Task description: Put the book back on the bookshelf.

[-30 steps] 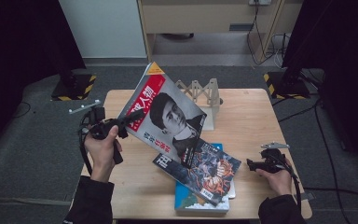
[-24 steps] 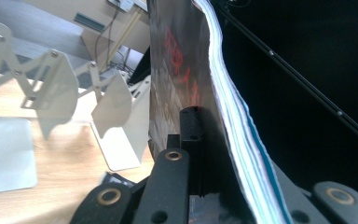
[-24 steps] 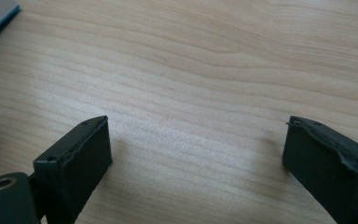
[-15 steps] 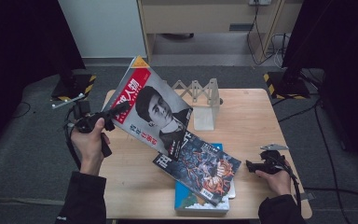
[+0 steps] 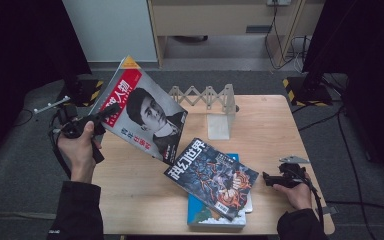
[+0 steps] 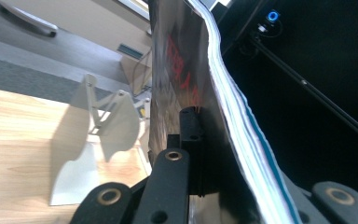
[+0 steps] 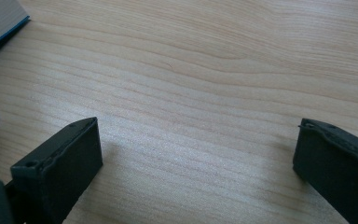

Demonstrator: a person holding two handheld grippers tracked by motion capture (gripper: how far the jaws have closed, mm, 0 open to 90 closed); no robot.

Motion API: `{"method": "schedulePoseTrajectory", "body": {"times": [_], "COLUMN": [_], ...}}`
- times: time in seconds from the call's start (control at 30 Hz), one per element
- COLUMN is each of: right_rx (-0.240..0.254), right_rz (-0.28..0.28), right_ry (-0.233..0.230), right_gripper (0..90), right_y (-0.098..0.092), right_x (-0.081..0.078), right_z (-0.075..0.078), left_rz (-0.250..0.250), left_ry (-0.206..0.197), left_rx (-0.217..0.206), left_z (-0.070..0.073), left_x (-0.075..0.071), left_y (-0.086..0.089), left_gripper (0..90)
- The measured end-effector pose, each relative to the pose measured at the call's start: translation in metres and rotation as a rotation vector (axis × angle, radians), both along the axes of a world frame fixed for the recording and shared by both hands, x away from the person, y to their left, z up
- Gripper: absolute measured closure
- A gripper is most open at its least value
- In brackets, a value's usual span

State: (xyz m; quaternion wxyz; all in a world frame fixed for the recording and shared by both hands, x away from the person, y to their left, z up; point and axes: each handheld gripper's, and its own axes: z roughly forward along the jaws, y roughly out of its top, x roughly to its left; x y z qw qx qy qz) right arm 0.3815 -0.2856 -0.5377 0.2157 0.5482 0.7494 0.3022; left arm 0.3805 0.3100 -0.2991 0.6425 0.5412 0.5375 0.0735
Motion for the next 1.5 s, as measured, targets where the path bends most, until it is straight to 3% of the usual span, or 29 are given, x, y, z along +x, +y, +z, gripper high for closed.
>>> {"method": "schedulePoseTrajectory", "body": {"times": [0.2, 0.37, 0.63, 1.07, 1.5], "right_rx": [0.008, 0.008, 0.008, 0.008, 0.005], "right_rz": [-0.004, -0.004, -0.004, -0.004, -0.001], "right_ry": [-0.016, -0.018, -0.017, -0.017, -0.017], "right_gripper": [0.5, 0.5, 0.5, 0.4, 0.4], "right_y": [0.000, 0.000, 0.000, 0.000, 0.000], "right_x": [-0.001, -0.001, -0.001, -0.001, -0.001], "right_z": [-0.002, -0.002, -0.002, -0.002, -0.002], "left_rz": [0.033, 0.064, 0.099, 0.147, 0.202], "left_ry": [0.008, 0.011, 0.003, -0.031, -0.052], "left_rx": [0.024, 0.071, 0.112, 0.183, 0.269], "left_z": [0.002, 0.004, 0.009, 0.012, 0.001], "left_x": [0.002, 0.006, 0.014, 0.036, 0.053], "left_y": [0.010, 0.018, 0.018, -0.004, -0.027], "left_gripper": [85.9, 85.9, 85.9, 85.9, 86.0]}}
